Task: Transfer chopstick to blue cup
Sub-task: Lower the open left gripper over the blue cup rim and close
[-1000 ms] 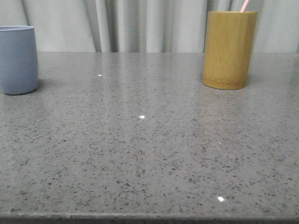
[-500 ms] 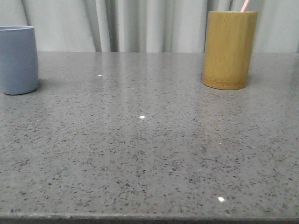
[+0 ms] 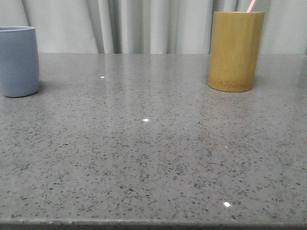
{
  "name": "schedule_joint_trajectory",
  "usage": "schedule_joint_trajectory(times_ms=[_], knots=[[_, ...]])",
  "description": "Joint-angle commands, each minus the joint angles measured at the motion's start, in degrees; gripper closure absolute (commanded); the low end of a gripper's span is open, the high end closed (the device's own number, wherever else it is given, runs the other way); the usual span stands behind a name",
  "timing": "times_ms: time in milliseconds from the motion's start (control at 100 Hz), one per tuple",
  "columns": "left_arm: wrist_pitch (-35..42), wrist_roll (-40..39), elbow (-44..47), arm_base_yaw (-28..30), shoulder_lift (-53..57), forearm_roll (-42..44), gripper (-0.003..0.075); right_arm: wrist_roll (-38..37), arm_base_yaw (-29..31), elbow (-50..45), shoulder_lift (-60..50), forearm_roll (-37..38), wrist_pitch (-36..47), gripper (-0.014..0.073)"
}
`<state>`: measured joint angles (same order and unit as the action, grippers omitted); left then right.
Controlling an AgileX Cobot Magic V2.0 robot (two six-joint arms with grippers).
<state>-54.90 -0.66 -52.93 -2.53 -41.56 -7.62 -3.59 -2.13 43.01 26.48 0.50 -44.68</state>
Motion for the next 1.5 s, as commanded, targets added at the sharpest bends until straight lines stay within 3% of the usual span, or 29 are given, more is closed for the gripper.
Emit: schedule_joint_trajectory(times_ms=[0,100,190,440,970,1400,1490], knots=[[3.64,0.0,-2.02,0.18,-0.33,-0.87,0.0454,0.67,0.43,2.05,0.77,0.05,4.04,0.0134],[4.45,0.0,-2.02,0.18,-0.33,-0.75,0.0241,0.67,0.43,2.05,0.77,0.05,4.79,0.001],[6.82,0.0,-2.02,0.18,-0.33,-1.08,0.0164,0.67,0.43,2.05,0.77,0.05,5.38,-0.0001],[12.35,0.0,-4.14,0.18,-3.97,-1.19,0.0165,0.67,0.43,2.05,0.77,0.05,6.94,0.0001],[2.61,0.0,-28.02,0.18,-35.01,-1.21,0.0165,0.67,0.43,2.0,0.77,0.05,7.42,0.0001],[2.37,0.0,-29.01,0.18,-45.28,-1.31,0.0167,0.67,0.43,2.0,0.77,0.05,7.42,0.0001],[2.74,0.0,-29.01,0.18,-46.39,-1.31,0.0203,0.67,0.43,2.0,0.77,0.05,7.6,0.0001]])
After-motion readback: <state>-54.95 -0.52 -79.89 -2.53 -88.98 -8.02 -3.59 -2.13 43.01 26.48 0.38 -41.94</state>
